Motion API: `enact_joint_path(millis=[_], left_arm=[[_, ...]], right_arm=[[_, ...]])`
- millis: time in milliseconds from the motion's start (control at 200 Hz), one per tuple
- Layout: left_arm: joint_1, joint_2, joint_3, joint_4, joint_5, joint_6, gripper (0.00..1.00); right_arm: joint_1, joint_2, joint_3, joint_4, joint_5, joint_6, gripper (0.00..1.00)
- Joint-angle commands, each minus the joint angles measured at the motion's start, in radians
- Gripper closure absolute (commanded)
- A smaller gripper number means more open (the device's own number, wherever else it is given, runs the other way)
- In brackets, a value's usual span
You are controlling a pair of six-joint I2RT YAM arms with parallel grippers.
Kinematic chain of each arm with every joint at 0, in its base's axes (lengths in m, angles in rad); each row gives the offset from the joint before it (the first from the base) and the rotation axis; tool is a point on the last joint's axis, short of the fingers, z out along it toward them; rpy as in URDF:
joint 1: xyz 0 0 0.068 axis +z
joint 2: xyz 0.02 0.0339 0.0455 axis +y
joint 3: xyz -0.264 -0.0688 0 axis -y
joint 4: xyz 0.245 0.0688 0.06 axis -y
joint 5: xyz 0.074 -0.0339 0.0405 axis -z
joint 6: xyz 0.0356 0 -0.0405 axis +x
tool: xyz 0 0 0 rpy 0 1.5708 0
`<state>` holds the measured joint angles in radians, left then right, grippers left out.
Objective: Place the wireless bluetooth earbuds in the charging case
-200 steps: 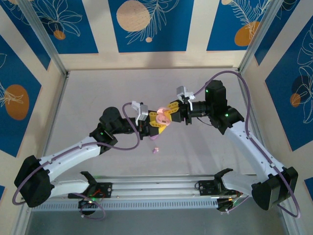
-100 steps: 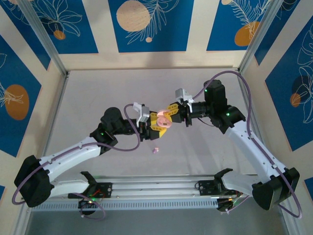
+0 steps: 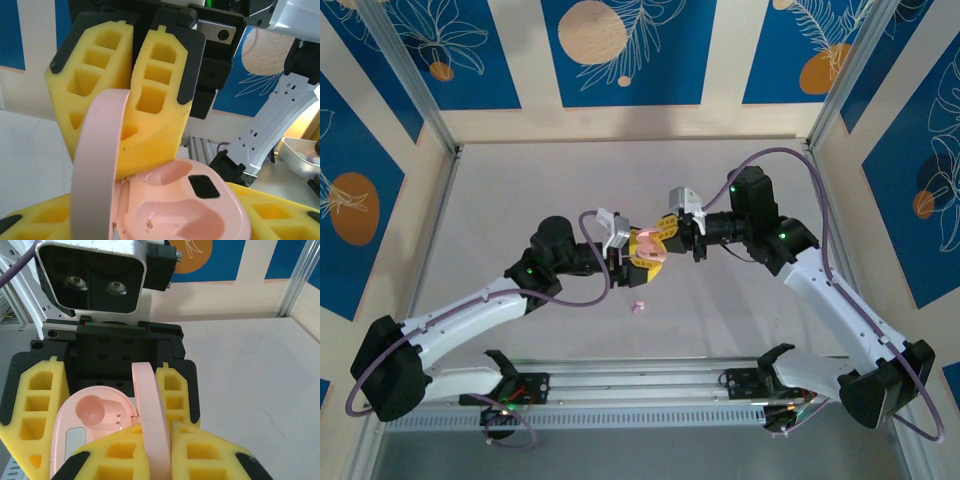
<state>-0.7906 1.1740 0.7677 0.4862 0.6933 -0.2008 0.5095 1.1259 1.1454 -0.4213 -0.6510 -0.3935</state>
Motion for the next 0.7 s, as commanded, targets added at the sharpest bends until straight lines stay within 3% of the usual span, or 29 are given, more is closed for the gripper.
enact_joint_path(millis=[0, 325, 695], left_arm=[[-0.003, 0.001, 0.038, -0.014, -0.026, 0.009, 0.42], [-0.003, 0.000, 0.038, -0.013, -0.048, 0.000, 0.41], [-0.003, -0.014, 0.031, -0.031, -0.058, 0.022, 0.69]], right_arm=[[0.014, -0.022, 0.028, -0.022, 0.019, -0.024, 0.93], [0.024, -0.044, 0.004, 0.008, 0.061, -0.035, 0.92], [0.024, -0.048, 0.002, -0.006, 0.027, -0.038, 0.88]])
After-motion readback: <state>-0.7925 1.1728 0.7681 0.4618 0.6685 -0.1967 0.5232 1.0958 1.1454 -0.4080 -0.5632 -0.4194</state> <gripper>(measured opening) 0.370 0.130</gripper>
